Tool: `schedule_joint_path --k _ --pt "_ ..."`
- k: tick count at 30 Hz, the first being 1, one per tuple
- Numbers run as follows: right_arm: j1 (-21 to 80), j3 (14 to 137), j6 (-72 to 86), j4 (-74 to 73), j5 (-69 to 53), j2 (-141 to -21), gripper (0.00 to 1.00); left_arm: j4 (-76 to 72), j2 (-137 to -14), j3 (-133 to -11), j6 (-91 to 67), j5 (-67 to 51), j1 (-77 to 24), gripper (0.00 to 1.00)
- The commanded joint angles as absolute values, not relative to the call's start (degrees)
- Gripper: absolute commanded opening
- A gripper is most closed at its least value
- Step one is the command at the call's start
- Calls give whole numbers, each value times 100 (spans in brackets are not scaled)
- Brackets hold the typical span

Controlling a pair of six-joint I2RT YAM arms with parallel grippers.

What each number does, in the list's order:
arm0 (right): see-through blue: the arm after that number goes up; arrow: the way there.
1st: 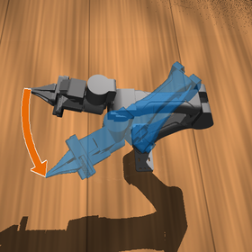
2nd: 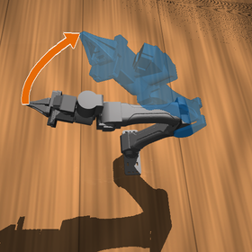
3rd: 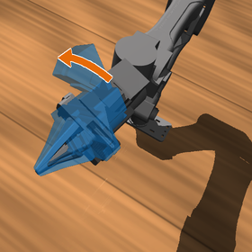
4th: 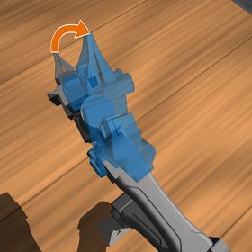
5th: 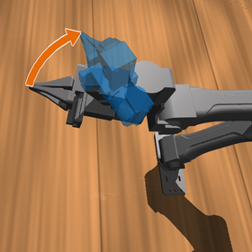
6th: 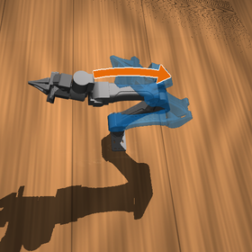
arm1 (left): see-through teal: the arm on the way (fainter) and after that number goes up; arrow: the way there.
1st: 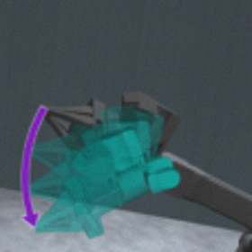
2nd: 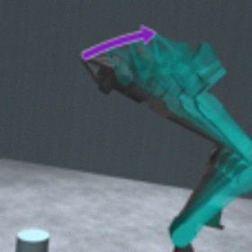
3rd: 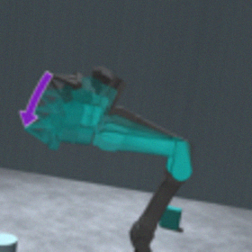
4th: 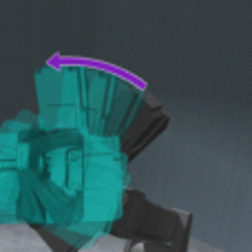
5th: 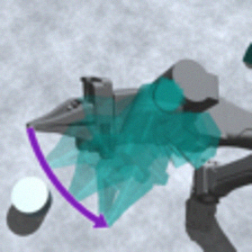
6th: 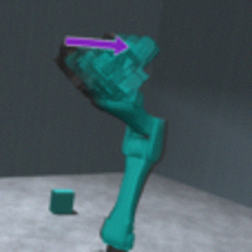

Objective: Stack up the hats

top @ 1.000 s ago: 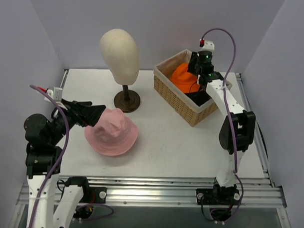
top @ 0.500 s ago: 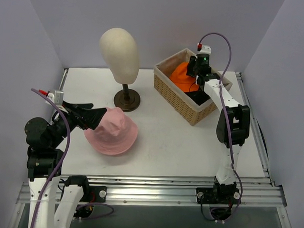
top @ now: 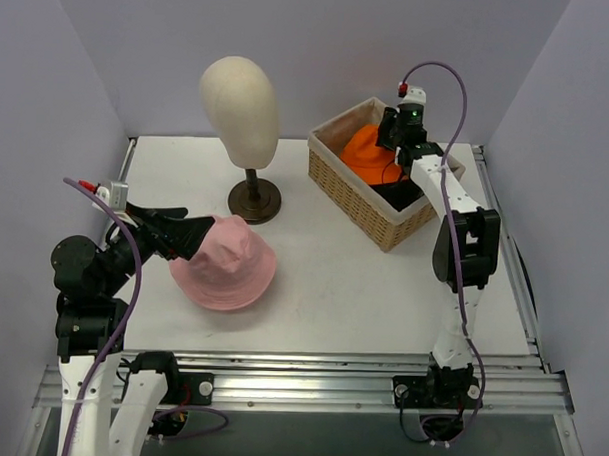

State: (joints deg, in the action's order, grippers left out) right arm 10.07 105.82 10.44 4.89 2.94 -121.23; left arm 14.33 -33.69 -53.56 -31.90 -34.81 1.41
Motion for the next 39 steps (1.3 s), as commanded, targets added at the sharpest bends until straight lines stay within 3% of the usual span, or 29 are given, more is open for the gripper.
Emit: schedule_joint_path --k 1,9,19,39 --pt "976 10854 1063 501 211 -12190 37 1116 -3278 -5335 -3182 -3507 114 94" --pt "976 11083 1090 299 237 -12410 34 1125 -3296 -5361 -3191 -3524 114 94" --pt "984 11294 1090 176 158 -12050 0 1143 -3392 -5379 -3164 -3507 106 94" --pt "1300 10433 1055 123 -334 -9502 0 1635 -3892 -5950 -3208 -3199 123 94"
